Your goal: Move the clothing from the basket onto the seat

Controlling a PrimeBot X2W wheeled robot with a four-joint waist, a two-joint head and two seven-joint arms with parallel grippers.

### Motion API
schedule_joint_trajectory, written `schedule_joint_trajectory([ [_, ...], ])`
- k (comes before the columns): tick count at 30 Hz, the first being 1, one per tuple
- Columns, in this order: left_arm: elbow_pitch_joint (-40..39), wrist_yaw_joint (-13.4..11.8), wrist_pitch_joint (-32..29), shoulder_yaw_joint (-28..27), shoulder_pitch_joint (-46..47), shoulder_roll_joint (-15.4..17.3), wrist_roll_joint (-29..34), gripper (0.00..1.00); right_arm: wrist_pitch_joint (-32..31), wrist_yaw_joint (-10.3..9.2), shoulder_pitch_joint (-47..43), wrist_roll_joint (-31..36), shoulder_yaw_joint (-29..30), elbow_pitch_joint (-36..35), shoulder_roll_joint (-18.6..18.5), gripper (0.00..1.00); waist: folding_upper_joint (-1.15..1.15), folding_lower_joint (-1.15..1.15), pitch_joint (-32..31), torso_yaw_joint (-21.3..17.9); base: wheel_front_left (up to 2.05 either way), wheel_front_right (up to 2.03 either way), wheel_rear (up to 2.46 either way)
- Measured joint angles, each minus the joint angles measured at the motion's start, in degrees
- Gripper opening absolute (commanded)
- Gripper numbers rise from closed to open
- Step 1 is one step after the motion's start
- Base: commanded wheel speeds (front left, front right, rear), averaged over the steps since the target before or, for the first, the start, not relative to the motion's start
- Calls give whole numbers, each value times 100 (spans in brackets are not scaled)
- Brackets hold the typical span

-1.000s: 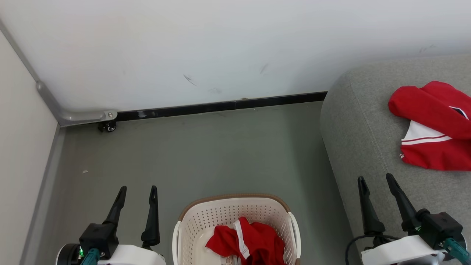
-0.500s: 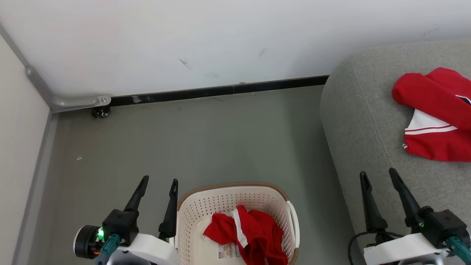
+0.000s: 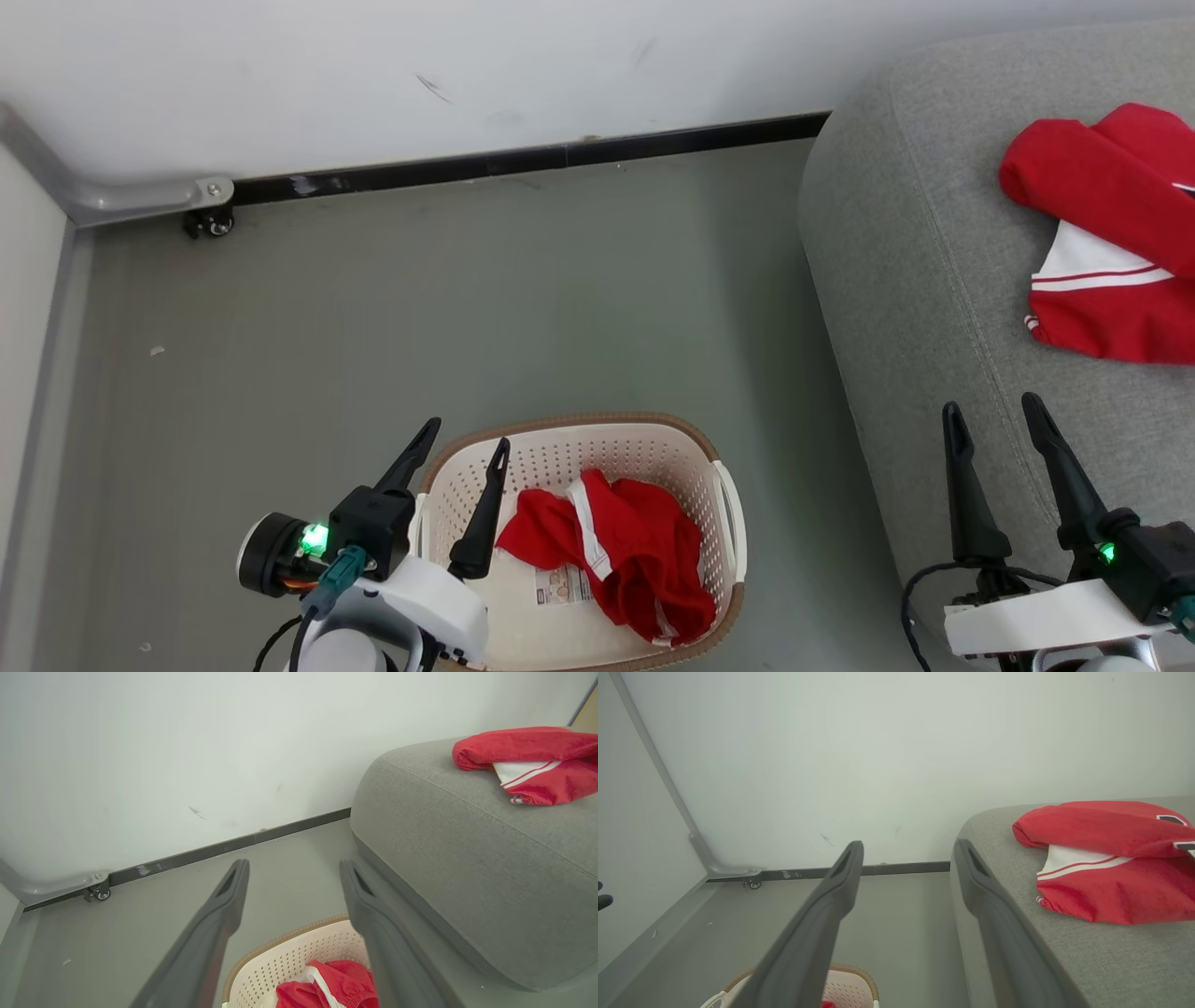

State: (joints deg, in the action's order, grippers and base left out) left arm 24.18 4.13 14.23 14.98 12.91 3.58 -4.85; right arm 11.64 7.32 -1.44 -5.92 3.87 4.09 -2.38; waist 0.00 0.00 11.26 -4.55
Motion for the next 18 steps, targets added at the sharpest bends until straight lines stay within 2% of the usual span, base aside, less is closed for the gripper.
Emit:
schedule_joint_trajectory([
  [18,693,68,0,247,869,-3,218,100,104,1,244,-75,192,-397,12,100,0,0,1116,-296,0,0,0],
])
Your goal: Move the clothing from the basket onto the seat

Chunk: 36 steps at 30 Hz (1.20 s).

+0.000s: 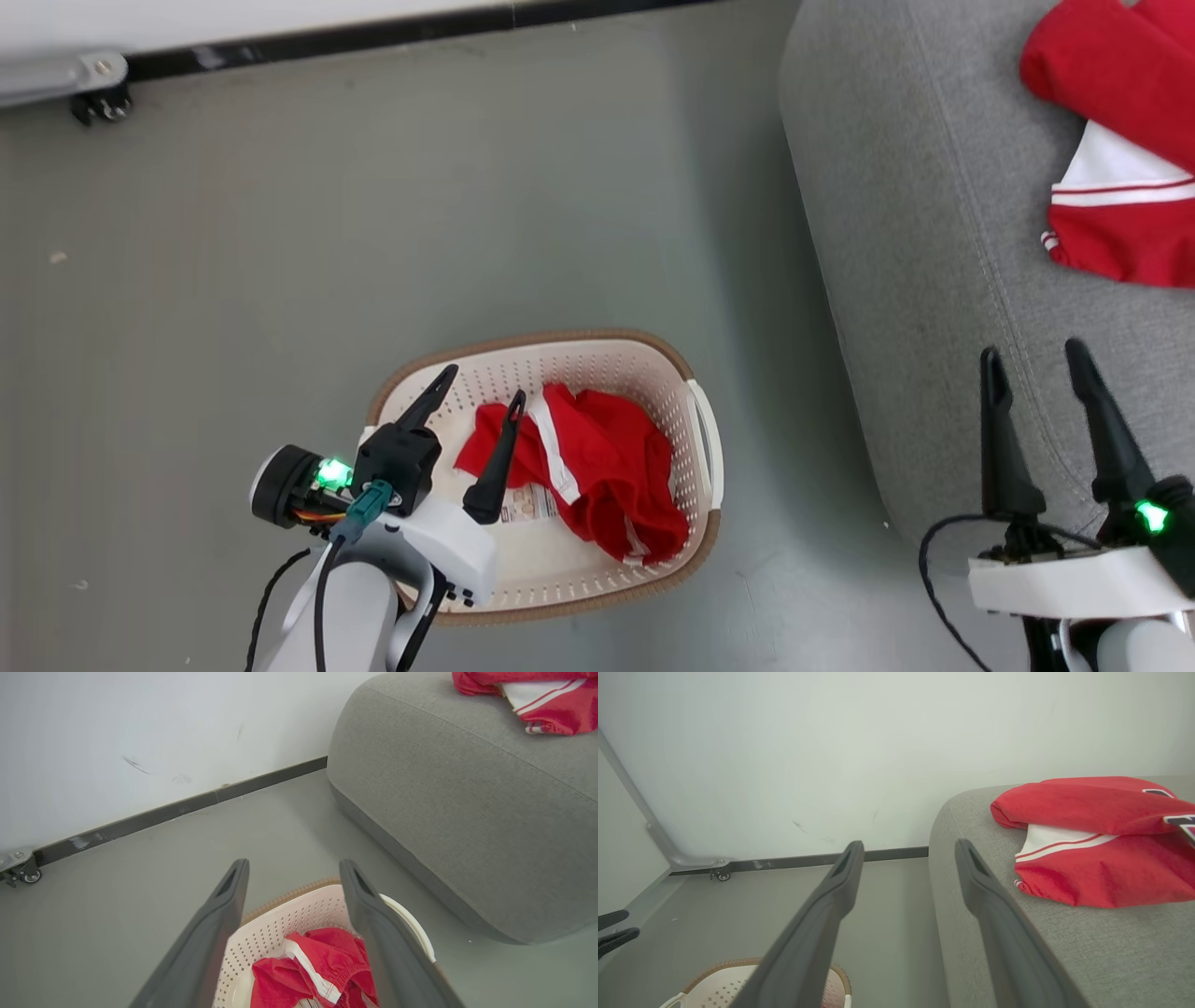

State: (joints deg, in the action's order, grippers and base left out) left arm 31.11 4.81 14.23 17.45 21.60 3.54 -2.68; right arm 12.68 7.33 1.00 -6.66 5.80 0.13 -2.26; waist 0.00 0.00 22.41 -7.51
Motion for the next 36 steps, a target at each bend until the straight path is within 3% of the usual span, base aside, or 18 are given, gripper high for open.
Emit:
schedule_joint_trajectory([
  [20,704,-1,24,3,866,137,168,100,101,-1,887,-188,14,-146,1,100,0,0,1253,-392,0,0,0],
  [36,1360,31,-18,145,1447,221,402,100,152,-1,1355,-371,-88,4,1,100,0,0,1912,-740,0,0,0],
])
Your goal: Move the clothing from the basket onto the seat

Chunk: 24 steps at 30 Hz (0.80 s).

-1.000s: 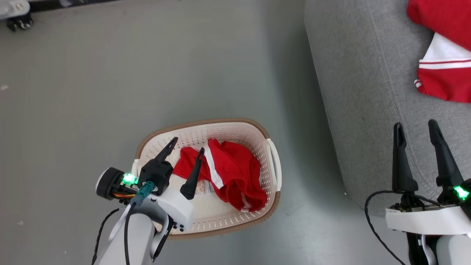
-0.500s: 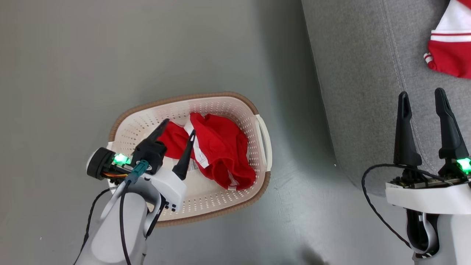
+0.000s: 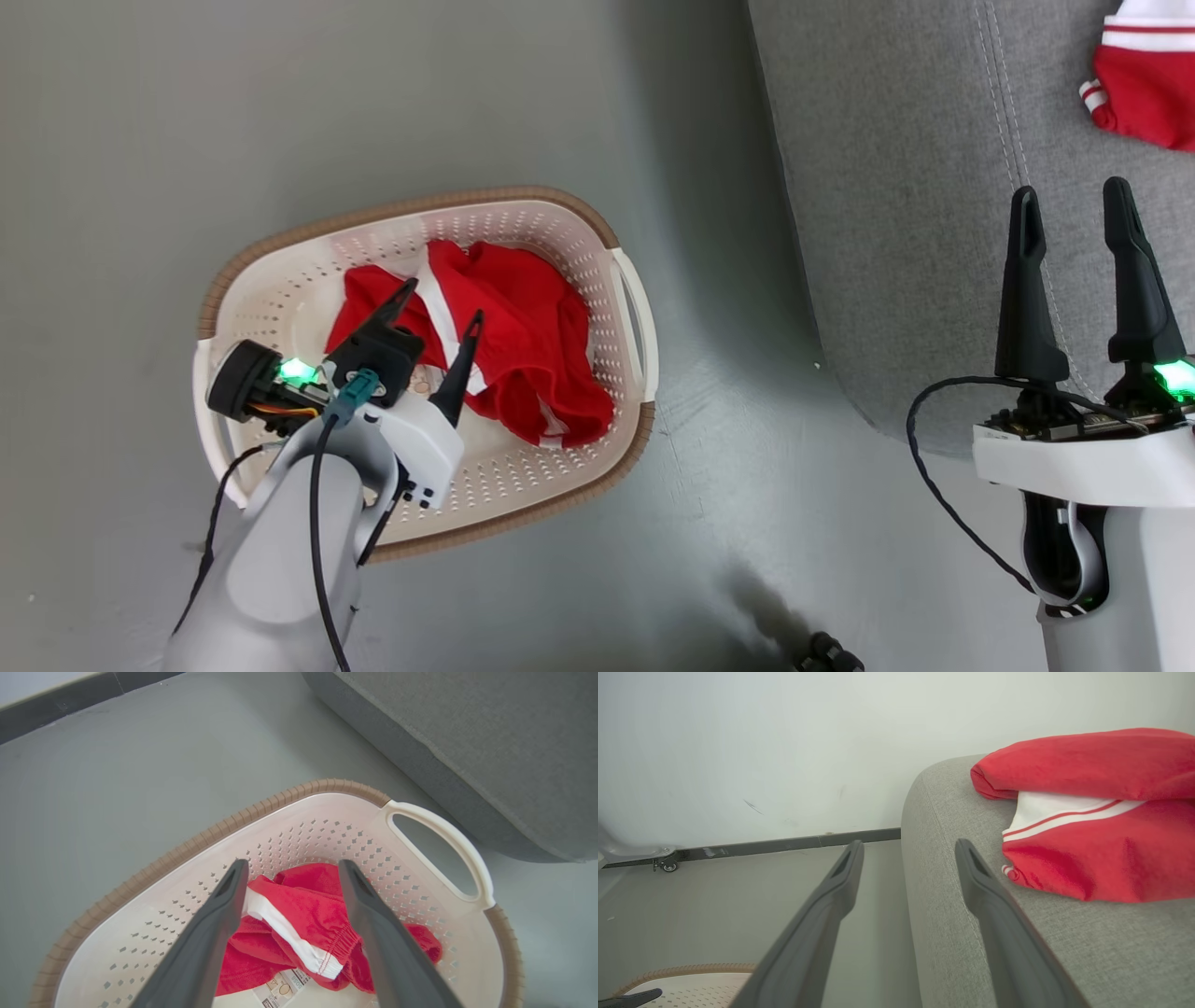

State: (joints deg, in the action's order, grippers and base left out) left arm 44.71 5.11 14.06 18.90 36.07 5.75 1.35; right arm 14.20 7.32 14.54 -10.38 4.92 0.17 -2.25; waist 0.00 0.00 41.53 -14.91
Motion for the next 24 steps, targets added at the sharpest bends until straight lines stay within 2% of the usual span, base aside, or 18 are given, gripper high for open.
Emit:
schedule_joint_trajectory([
  [24,1037,-41,-458,-308,519,320,-121,100,0,0,568,-292,-148,26,0,100,0,0,693,-467,0,0,0],
])
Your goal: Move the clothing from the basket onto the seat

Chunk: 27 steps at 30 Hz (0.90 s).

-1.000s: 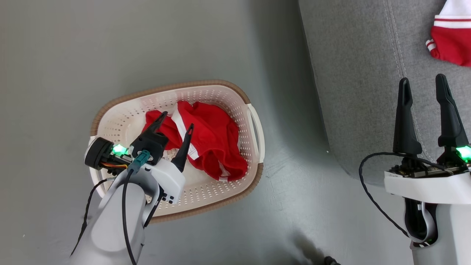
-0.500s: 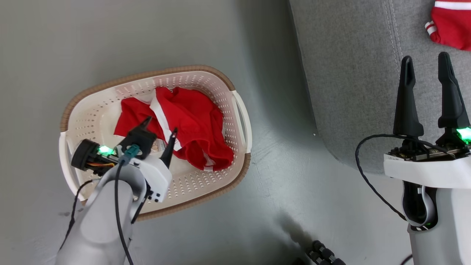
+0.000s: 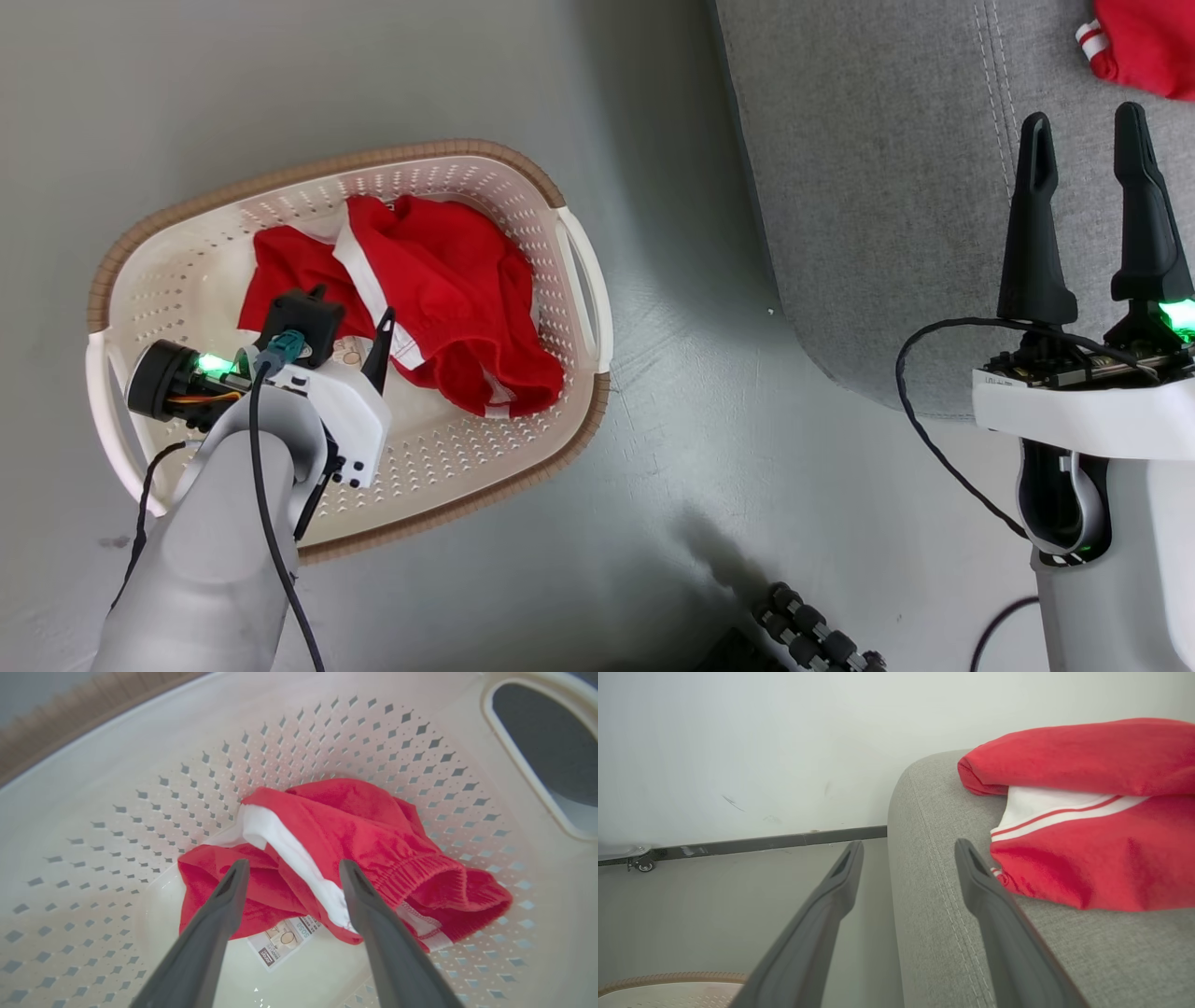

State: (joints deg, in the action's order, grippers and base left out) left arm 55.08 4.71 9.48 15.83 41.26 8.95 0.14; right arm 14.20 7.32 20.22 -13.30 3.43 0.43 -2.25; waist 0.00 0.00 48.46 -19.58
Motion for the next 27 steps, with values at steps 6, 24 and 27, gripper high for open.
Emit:
schedule_joint_trajectory([
  [6,253,-19,-220,-4,83,54,1,100,1,1,9,-44,-27,0,0,100,0,0,135,-85,0,0,0],
  [24,604,-91,-499,-525,534,30,-545,100,1,1,236,-96,-53,-8,1,100,0,0,453,-263,0,0,0],
  [27,621,-57,-493,-592,561,-100,-700,100,1,1,238,-101,-56,0,1,100,0,0,457,-262,0,0,0],
])
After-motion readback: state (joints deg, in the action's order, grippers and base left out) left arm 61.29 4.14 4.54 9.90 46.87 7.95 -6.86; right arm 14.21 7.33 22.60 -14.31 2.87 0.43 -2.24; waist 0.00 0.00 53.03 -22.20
